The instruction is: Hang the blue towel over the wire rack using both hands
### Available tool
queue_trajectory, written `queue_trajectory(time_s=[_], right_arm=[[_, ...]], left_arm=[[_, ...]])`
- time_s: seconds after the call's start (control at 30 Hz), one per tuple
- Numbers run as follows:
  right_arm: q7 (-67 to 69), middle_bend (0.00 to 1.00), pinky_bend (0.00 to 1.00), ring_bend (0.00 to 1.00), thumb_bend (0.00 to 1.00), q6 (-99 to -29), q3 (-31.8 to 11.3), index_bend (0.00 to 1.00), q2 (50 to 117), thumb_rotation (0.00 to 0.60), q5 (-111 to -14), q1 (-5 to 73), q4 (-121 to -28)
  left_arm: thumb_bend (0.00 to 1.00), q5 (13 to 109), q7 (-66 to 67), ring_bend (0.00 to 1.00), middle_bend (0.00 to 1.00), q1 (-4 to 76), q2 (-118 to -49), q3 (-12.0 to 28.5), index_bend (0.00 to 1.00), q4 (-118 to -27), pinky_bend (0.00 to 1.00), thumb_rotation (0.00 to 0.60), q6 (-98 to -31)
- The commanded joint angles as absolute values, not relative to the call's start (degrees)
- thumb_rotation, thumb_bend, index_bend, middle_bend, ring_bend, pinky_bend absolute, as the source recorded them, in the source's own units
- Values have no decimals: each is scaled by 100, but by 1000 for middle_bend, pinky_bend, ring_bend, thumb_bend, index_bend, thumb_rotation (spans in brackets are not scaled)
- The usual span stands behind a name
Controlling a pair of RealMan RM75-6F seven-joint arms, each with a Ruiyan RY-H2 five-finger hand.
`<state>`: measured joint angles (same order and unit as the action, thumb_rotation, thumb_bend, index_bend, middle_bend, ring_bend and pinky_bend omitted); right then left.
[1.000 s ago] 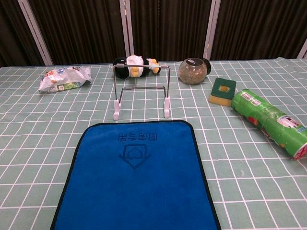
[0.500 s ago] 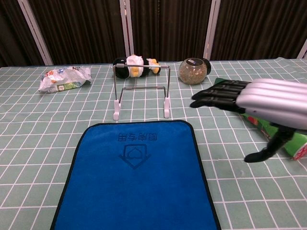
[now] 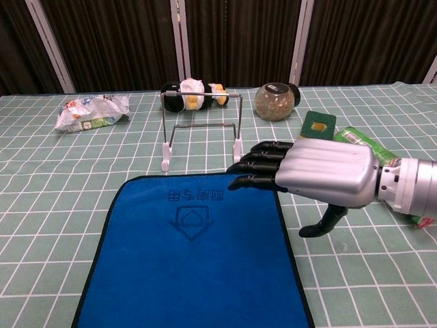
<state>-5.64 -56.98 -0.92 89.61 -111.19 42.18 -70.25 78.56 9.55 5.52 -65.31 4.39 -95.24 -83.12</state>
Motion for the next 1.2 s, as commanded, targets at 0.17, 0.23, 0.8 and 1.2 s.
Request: queue_trajectory(time_s=[0.17,0.23,0.8,1.2], right_arm=[[-635,0,0,0,96,-5646,51,98,9107,600,-10950,4291,-6873],[-628,0,0,0,95,-5669,112,99,9167,600,-10930,4301,-6835],[-645,0,0,0,95,-5840,321,107,9560,600,-10813,4460,-6392],[-487,1,0,0,102,-5935,310,127,9746,600,-10645,4560,-6263]], left_arm=[[0,7885,921,0,0,545,-6528,428,0,-9514,0,600,-8328],[0,7890,930,0,0,544,-6532,422,0,-9516,0,600,-8328],[0,7862,943,0,0,549,-6540,422,0,-9508,0,600,-8311],[0,7884,927,0,0,559,-6534,412,0,-9508,0,600,-8298]])
